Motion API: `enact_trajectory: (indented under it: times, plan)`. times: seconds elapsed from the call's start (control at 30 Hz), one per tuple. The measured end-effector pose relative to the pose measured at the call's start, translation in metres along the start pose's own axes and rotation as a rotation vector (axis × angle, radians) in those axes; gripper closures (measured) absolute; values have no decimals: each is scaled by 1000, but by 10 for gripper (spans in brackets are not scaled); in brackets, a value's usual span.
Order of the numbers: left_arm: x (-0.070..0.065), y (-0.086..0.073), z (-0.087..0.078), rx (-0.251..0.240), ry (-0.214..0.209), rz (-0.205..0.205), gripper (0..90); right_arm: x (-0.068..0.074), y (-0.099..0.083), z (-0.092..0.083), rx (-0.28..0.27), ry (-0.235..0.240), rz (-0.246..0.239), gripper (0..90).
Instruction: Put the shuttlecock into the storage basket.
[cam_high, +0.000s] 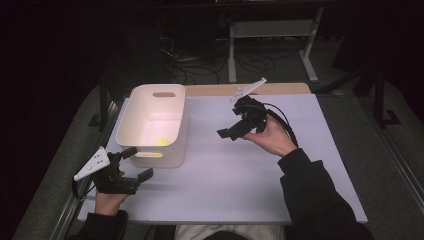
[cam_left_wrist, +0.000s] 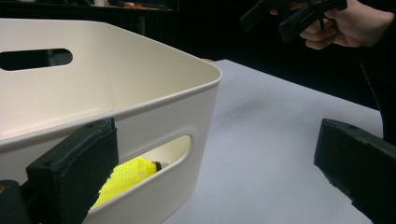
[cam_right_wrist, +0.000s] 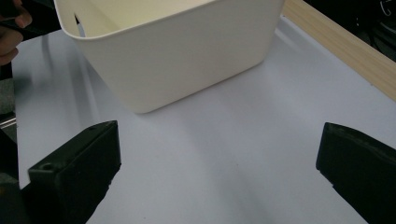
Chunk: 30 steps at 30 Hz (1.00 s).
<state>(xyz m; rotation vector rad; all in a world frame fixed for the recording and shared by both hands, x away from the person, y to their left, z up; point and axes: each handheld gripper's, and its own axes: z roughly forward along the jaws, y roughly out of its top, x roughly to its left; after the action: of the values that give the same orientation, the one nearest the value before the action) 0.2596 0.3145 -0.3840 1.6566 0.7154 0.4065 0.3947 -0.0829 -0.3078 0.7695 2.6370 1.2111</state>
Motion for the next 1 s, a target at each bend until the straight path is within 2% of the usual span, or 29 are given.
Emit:
enact_trajectory:
  times: [0.6,1.0]
  plan:
    - [0,0,0,1,3,-1,0,-11,-27,-13,-27,-30,46,0]
    - [0,0,0,3,2,-1,0,-11,-37,-17,-35,-35,45,0]
